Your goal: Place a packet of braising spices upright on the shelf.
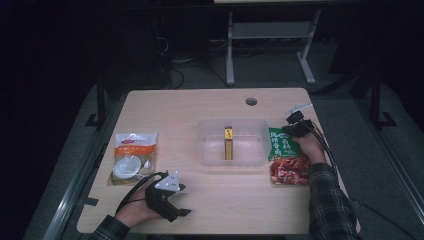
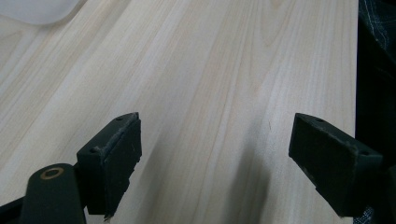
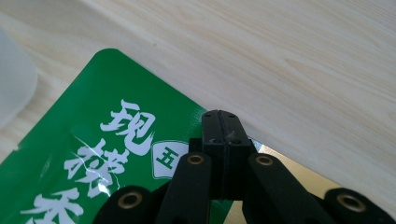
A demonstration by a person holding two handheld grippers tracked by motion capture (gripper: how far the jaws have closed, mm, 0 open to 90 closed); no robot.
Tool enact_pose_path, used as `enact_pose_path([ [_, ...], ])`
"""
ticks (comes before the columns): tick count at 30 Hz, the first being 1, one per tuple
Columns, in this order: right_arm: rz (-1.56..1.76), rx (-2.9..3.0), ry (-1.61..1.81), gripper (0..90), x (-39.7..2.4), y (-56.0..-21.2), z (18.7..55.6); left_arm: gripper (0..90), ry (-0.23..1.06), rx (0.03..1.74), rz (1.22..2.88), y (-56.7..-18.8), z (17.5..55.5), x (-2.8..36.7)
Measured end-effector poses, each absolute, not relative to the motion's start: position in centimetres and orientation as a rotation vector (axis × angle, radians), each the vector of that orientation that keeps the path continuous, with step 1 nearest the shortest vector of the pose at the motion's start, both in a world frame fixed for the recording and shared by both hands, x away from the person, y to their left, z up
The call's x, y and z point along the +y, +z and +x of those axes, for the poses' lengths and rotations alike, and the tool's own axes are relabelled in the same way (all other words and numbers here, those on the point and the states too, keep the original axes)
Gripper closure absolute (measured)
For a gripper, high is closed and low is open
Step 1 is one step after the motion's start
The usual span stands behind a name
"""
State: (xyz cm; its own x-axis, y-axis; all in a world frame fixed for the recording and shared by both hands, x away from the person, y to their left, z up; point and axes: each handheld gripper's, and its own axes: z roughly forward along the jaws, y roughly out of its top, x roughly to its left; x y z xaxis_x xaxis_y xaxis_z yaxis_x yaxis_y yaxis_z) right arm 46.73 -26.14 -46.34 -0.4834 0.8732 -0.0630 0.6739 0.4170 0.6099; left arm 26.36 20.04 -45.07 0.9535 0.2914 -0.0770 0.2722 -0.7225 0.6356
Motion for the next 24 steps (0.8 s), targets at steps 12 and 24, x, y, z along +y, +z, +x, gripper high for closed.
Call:
enact_pose_path([
  [12,1.323,2.325,0.725,90.0,-27.9,-46.2,44.4,16.5,0.031,0.395,2.418,-45.2,26.4,19.9],
  [24,1.302,2.350,0.704,90.0,-29.8,-46.1,41.2,16.6,0.034,0.394,2.420,-45.2,26.3,19.8],
])
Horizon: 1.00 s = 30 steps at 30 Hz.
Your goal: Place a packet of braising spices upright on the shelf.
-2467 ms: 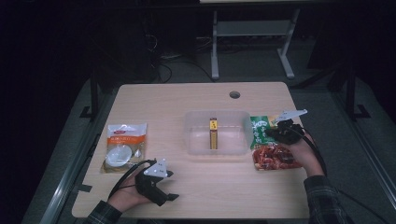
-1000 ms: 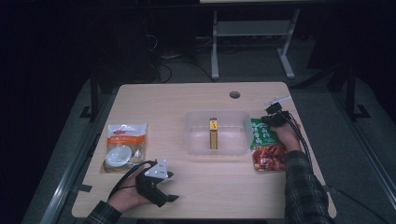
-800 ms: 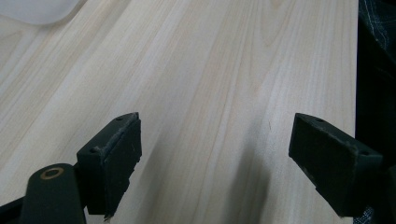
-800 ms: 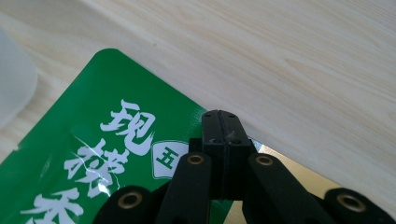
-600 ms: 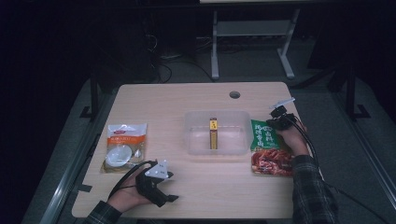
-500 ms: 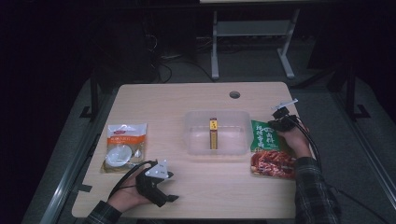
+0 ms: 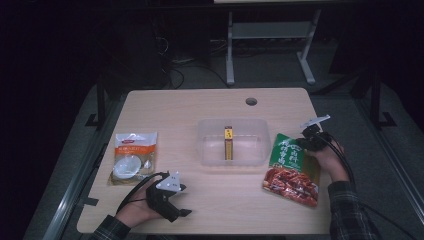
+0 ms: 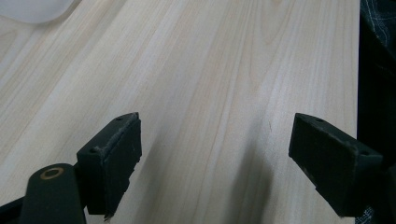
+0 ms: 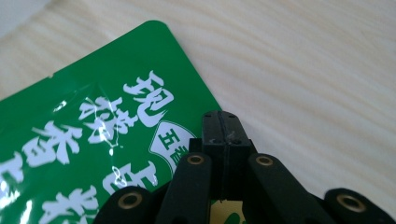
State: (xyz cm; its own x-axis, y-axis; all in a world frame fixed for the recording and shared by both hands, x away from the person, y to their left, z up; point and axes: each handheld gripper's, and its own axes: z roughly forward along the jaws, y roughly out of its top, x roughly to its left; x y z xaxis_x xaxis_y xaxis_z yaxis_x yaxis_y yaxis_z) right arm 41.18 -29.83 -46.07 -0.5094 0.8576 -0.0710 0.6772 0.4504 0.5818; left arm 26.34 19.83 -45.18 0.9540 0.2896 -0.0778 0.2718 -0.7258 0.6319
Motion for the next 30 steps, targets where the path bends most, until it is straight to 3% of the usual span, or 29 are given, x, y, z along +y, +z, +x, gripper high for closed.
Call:
enact_pose_path([
  [21,1.221,2.442,0.656,90.0,-30.2,-45.6,33.1,16.5,0.040,0.381,2.415,-45.0,26.3,19.6],
  [30,1.238,2.407,0.662,90.0,-30.9,-45.7,34.3,16.5,0.029,0.375,2.422,-45.1,26.4,19.3],
])
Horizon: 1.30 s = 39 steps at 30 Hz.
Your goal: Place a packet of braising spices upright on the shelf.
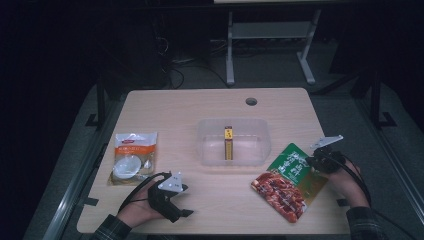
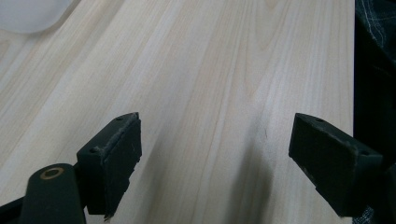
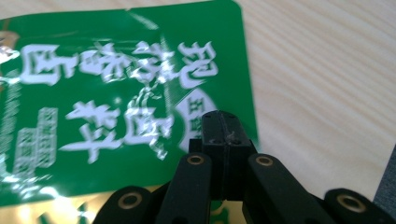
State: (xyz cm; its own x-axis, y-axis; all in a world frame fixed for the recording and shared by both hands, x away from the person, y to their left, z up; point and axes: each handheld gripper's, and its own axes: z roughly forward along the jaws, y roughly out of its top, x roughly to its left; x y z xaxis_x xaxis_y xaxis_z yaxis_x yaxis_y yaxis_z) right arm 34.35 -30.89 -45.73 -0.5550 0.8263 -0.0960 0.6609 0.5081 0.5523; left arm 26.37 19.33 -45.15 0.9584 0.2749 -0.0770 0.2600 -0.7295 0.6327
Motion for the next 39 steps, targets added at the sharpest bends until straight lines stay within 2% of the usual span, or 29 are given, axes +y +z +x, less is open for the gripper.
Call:
enact_pose_path([
  [14,1.260,2.405,0.684,90.0,-31.6,-45.8,35.0,16.5,0.030,0.375,2.425,-45.2,26.4,19.4],
  [22,1.261,2.431,0.674,90.0,-31.5,-45.6,33.1,16.5,0.031,0.371,2.426,-45.1,26.3,19.4],
  [39,1.136,2.552,0.679,90.0,-27.6,-45.3,27.4,16.5,0.037,0.364,2.421,-45.1,26.3,19.3],
])
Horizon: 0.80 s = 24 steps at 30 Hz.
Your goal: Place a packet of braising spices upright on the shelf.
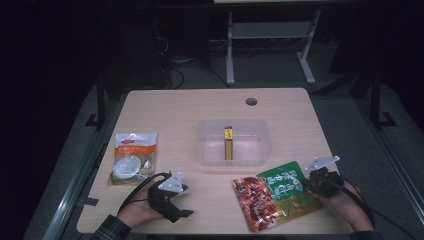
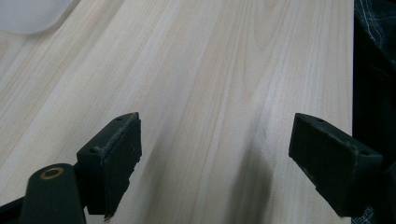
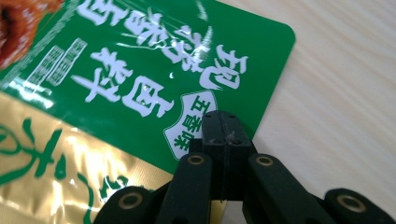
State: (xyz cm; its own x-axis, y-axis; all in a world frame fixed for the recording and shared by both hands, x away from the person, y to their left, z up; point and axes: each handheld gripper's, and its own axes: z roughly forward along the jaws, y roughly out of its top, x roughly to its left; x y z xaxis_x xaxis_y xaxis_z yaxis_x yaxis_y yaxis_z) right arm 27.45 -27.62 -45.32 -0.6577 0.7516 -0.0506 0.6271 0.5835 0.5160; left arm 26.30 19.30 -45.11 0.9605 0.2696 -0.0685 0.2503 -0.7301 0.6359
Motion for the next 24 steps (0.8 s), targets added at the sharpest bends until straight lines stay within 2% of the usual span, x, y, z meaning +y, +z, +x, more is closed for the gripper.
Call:
enact_pose_path([
  [10,0.965,2.670,0.758,90.0,-22.4,-45.3,25.5,16.5,0.042,0.372,2.414,-45.0,26.4,19.5],
  [24,0.698,2.750,0.786,90.0,-15.6,-45.4,25.3,16.5,0.044,0.372,2.408,-45.0,26.4,19.3],
])
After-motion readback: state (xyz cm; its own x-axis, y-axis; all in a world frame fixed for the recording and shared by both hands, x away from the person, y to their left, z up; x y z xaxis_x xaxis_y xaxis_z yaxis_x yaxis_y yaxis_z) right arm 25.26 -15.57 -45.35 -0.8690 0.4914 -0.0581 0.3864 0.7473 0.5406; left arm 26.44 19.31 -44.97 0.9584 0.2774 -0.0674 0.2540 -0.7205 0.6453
